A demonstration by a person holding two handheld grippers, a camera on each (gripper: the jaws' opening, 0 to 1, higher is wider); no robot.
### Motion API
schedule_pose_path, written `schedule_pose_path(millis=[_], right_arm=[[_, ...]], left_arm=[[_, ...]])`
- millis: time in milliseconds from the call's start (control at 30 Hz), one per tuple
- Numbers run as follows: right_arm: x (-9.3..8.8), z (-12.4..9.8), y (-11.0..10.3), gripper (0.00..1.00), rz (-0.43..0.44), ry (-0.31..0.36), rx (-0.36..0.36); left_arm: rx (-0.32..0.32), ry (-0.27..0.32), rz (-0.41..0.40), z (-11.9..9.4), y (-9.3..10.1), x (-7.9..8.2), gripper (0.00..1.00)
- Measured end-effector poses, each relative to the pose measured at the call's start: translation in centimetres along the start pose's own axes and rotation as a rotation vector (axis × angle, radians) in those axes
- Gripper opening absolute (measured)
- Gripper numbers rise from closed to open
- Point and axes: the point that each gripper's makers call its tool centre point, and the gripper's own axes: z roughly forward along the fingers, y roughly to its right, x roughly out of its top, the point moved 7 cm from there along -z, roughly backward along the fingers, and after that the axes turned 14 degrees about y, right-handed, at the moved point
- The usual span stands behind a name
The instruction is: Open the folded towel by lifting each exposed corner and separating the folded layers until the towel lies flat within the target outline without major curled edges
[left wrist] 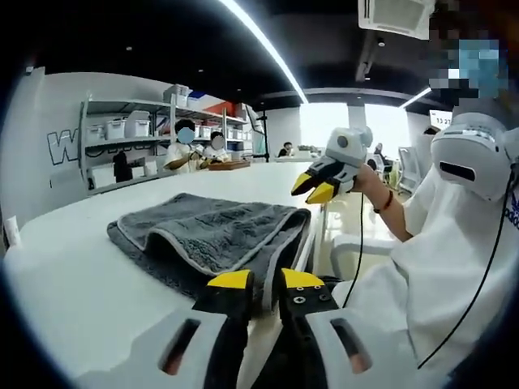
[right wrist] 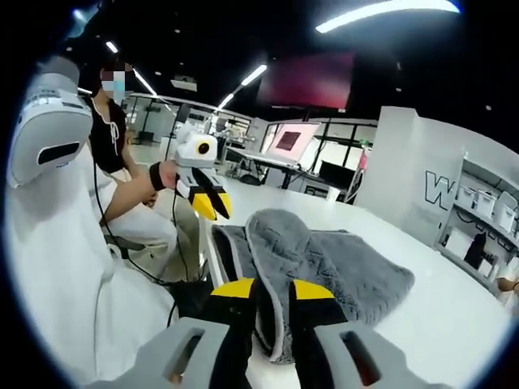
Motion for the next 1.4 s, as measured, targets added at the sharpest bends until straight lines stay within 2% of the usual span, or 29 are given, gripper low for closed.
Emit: schedule_pose_path(millis=[300, 600, 933, 1033, 1233, 1400], right_arm=[[0.2, 0.4, -0.3, 0.09, 0.004, 0.018, 0.004], [0.2, 0.5, -0.2, 0.11, 0.007, 0.017, -0.013], [1.1, 1.4, -0.3, 0.14, -0.008, 0.055, -0.02], [1.2, 1.8, -0.3, 0.14, -0.037, 0.062, -0.029], [1.1, 3.4, -0.4, 0.15, -0.04, 0.073, -0.041], [1.1, 3.8, -0.4, 0.16, -0.022, 0.086, -0.046]], left_arm=[[0.01, 0.03, -0.021, -0.1, -0.2, 0.2, 0.13], [0.009, 0.028, -0.012, 0.0, -0.1, 0.1, 0.14], [0.016, 0.037, -0.01, 0.1, -0.2, 0.3, 0.16], [0.046, 0.054, -0.013, 0.1, -0.6, 0.4, 0.18], [0.065, 0.092, -0.016, 0.4, -1.0, 1.1, 0.18], [0.081, 0.104, -0.027, 0.7, -1.4, 1.1, 0.19]])
